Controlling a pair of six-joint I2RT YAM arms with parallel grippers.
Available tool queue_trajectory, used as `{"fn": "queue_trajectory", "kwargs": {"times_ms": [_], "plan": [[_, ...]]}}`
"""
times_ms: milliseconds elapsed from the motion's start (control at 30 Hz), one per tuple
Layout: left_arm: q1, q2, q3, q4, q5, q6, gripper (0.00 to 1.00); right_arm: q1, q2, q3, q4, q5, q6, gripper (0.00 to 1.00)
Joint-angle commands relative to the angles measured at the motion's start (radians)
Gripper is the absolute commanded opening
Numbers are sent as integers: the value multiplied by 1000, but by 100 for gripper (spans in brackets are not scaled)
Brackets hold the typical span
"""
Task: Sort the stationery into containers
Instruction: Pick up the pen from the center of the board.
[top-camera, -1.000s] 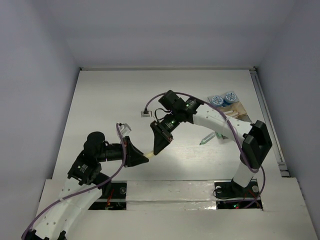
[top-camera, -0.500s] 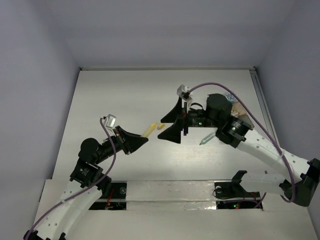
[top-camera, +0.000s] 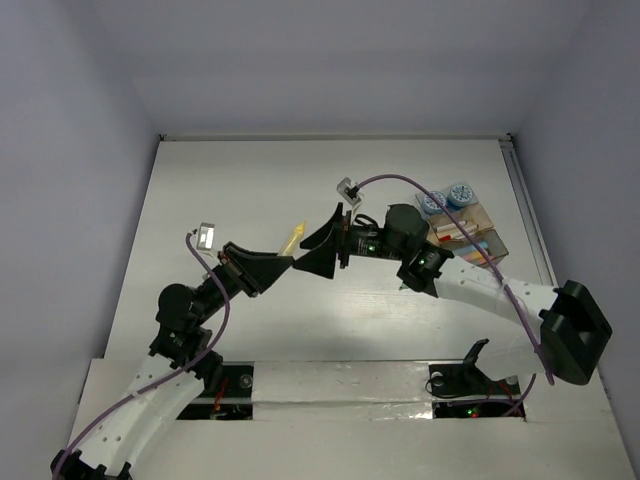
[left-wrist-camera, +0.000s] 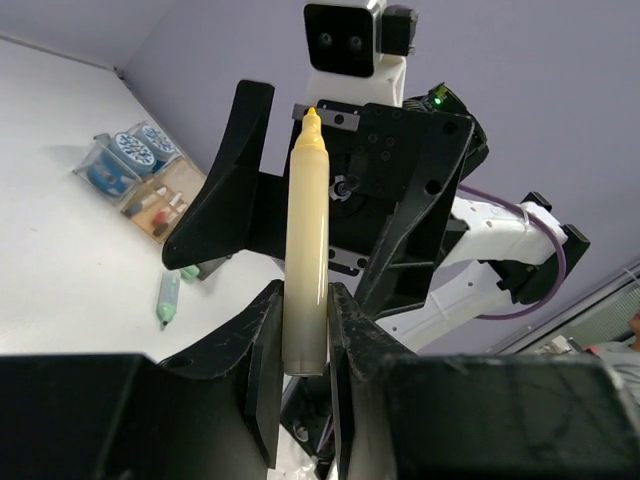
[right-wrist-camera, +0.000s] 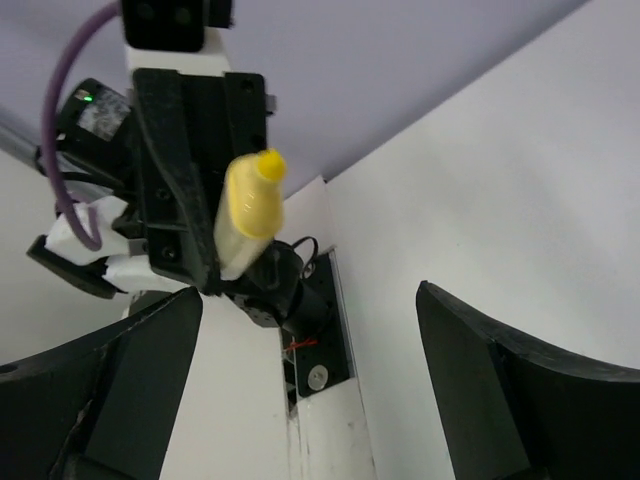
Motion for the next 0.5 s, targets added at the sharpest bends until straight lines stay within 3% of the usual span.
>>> {"fn": "queue_trajectory", "kwargs": {"times_ms": [0,200,267,300,467], "plan": [[-3,13,-23,129,20,-35,0,12,16,34,246,22,37,92],[-3,-7,-32,121,9,-33,0,22,56,39,352,32,54,87],[-3,-2,-32,123,13,-33,0,22,64,33,381,40,63,80],[-3,0,-32,124,13,-32,0,22,67,31,392,42,68,69],[-3,22,-31,141,36,-33,0,31,94,46,417,37,82,39]]}}
